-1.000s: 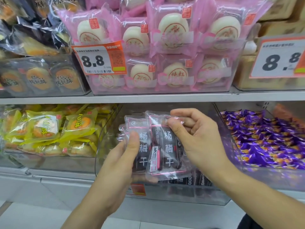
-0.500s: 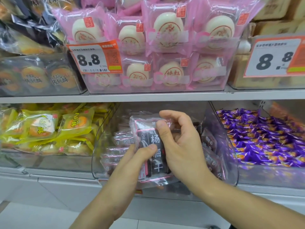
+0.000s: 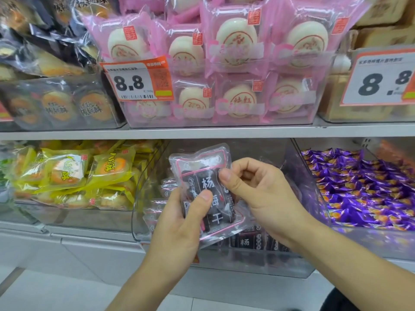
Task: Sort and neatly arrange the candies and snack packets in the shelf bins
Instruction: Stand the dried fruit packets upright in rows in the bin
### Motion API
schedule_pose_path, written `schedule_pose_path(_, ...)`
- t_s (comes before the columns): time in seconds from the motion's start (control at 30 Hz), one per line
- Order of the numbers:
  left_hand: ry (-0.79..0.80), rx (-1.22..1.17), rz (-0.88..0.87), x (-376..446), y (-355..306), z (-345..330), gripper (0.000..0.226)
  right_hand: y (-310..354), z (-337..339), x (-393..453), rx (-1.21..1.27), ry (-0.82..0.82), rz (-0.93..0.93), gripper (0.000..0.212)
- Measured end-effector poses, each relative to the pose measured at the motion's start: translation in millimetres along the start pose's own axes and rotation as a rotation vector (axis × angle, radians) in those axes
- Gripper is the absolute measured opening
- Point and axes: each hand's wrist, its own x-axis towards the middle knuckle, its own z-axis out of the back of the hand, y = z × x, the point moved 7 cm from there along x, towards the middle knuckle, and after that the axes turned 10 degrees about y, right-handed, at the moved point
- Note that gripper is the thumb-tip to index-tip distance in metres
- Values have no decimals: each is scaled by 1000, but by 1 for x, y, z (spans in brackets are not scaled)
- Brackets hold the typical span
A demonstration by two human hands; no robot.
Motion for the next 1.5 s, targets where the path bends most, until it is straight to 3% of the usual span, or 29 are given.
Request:
schedule_pose_path(0.1, 8, -34, -22, 0, -3, 2, 61, -1, -2, -1, -105, 7, 11, 38)
schedule_pose_path(0.23, 88, -24, -7, 1, -3, 5, 64, -11, 6, -2, -370, 211, -167, 92)
schedule_pose_path(0.27, 115, -2, 6, 1, -2, 6, 62, -12, 7, -3, -389, 283, -209, 97)
schedule_pose_path(0.37, 184, 166, 13, -2, 1, 2, 60, -13, 4, -7, -319, 412, -238, 76)
schedule_pose_path(0.53, 230, 455, -118, -9, -13, -9, 58, -5, 3, -9, -308, 430, -155, 74)
schedule_pose_path(0.73, 220, 342, -150, -3, -25, -3, 46, 2, 6, -6, -324, 418, -67, 82)
schedule_pose_path(0.87, 169, 381, -221, 6, -34, 5, 59, 8, 5, 7, -302, 440, -64, 91)
schedule_pose_path(1.03, 210, 558, -217, 30, -29, 16, 85, 9, 16, 30, -484, 278, 34, 82)
schedule_pose_path(1.17, 224, 830, -89, 42, -4, 29, 114, -8, 28, 43, -696, 155, -25, 83)
schedule_pose_path(1.33, 316, 1093, 25, 49, 26, 31, 84, -25, 34, 63, -739, 80, -158, 73)
schedule_pose_path(1.4, 358, 1185, 65, 51, 39, 30, 71, -43, 33, 72, -642, 57, -278, 50)
schedule_pose_path(1.5, 372, 1310, 104, 53, 52, 31, 72, -79, 32, 81, -451, 78, -538, 37)
